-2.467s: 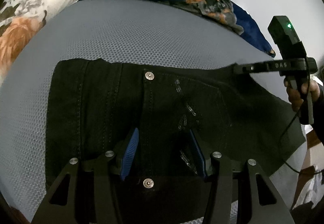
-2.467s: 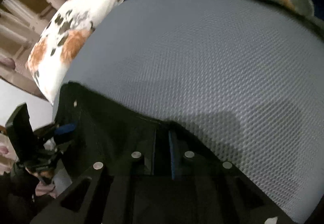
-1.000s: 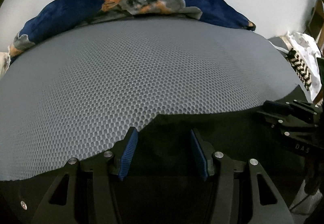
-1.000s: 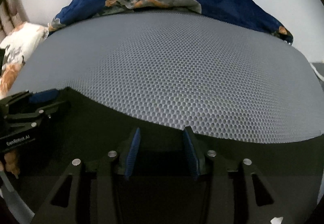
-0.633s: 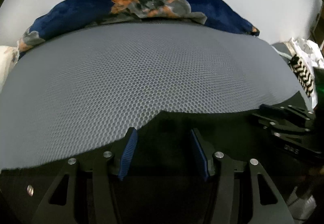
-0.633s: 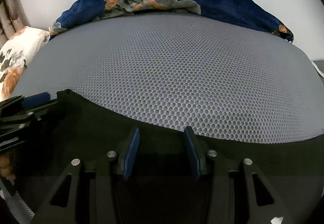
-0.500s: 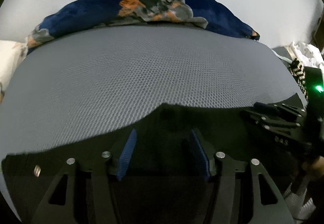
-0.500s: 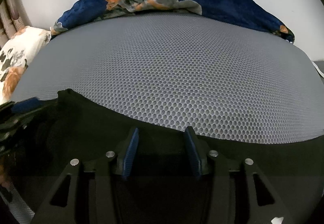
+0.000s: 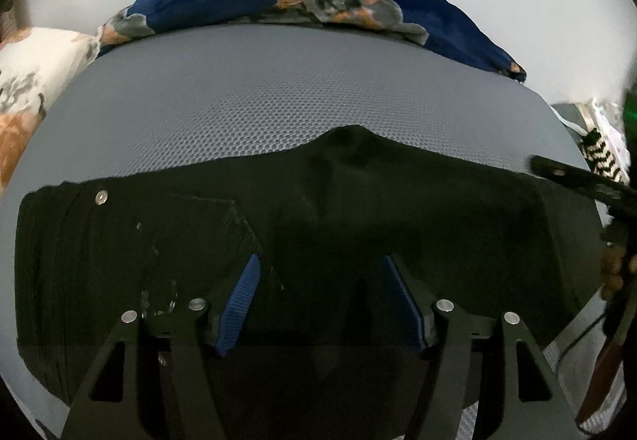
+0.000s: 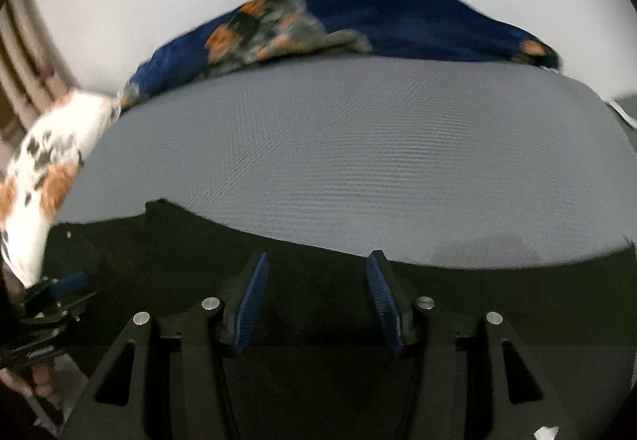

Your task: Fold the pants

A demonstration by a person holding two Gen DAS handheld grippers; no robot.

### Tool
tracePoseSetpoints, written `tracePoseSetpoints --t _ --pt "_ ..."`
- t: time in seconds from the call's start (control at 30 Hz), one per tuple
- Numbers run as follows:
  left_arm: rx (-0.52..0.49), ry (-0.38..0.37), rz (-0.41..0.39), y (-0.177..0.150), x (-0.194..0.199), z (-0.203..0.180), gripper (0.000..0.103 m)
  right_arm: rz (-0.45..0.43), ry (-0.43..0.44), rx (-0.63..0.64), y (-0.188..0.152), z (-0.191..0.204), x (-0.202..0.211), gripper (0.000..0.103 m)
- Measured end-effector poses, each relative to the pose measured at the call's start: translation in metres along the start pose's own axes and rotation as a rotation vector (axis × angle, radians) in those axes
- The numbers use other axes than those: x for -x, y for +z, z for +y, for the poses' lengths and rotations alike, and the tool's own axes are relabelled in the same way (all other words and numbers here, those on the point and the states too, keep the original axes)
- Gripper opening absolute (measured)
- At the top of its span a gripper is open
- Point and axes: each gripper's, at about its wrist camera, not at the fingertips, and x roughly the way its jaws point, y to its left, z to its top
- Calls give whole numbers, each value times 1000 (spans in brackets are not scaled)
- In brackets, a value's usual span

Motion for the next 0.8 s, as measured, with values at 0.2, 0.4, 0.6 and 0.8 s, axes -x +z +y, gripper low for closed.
tracePoseSetpoints --t 0.2,0.4,0.6,0.8 --pt "3 1 -51 -10 7 -4 65 -33 -50 -116 -21 -83 49 51" --pt "0 -14 -61 -16 7 -7 65 58 -8 -313 -44 -179 78 54" --pt "21 -33 -43 -20 8 -6 65 103 29 -436 -63 -250 93 56" --pt "35 -10 -19 -21 5 -12 65 123 81 -502 -82 -287 91 56"
